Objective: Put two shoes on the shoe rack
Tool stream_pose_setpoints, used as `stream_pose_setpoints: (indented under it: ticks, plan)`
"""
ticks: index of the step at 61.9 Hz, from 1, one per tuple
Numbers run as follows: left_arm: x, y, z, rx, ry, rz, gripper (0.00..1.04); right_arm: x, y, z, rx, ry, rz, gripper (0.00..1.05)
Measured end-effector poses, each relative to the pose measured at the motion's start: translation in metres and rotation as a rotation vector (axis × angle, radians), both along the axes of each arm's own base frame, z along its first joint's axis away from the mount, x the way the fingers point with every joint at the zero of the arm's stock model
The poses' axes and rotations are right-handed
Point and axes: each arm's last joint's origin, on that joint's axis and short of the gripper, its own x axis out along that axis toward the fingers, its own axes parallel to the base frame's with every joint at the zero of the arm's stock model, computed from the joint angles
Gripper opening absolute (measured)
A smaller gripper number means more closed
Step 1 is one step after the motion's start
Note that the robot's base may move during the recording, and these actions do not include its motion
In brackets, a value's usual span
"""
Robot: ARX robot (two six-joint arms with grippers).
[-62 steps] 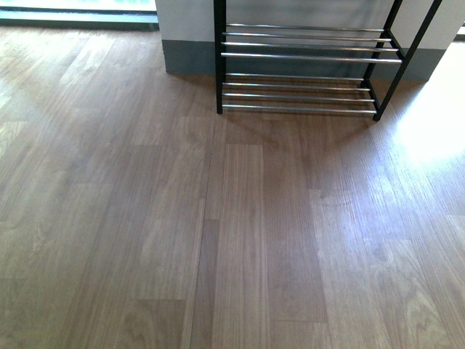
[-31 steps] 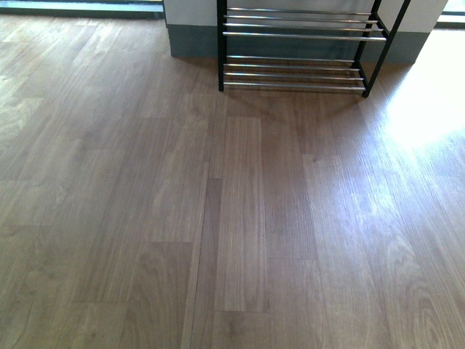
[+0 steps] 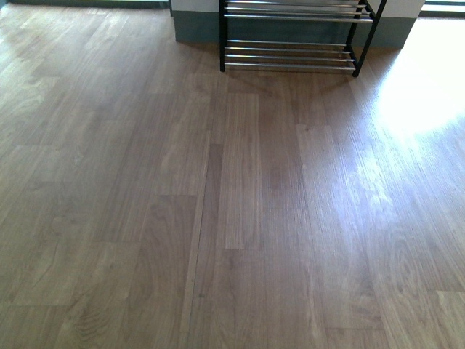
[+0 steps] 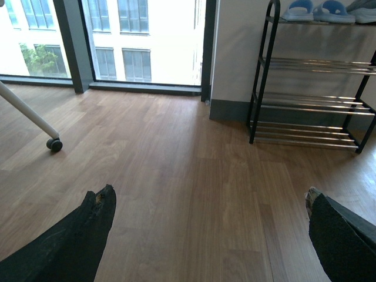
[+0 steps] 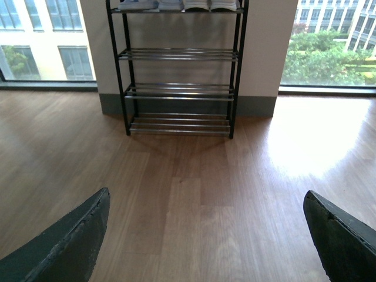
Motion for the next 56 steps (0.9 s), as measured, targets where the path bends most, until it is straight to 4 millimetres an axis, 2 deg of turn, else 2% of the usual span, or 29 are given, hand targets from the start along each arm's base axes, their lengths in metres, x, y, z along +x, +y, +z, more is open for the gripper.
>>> stream_pose_setpoints:
  ticks: [56]
  plan:
    - [0.0000, 0.0000, 0.0000, 0.000, 0.000, 0.000, 0.95, 0.0000, 0.0000, 0.0000, 0.000, 0.000, 0.000, 0.96]
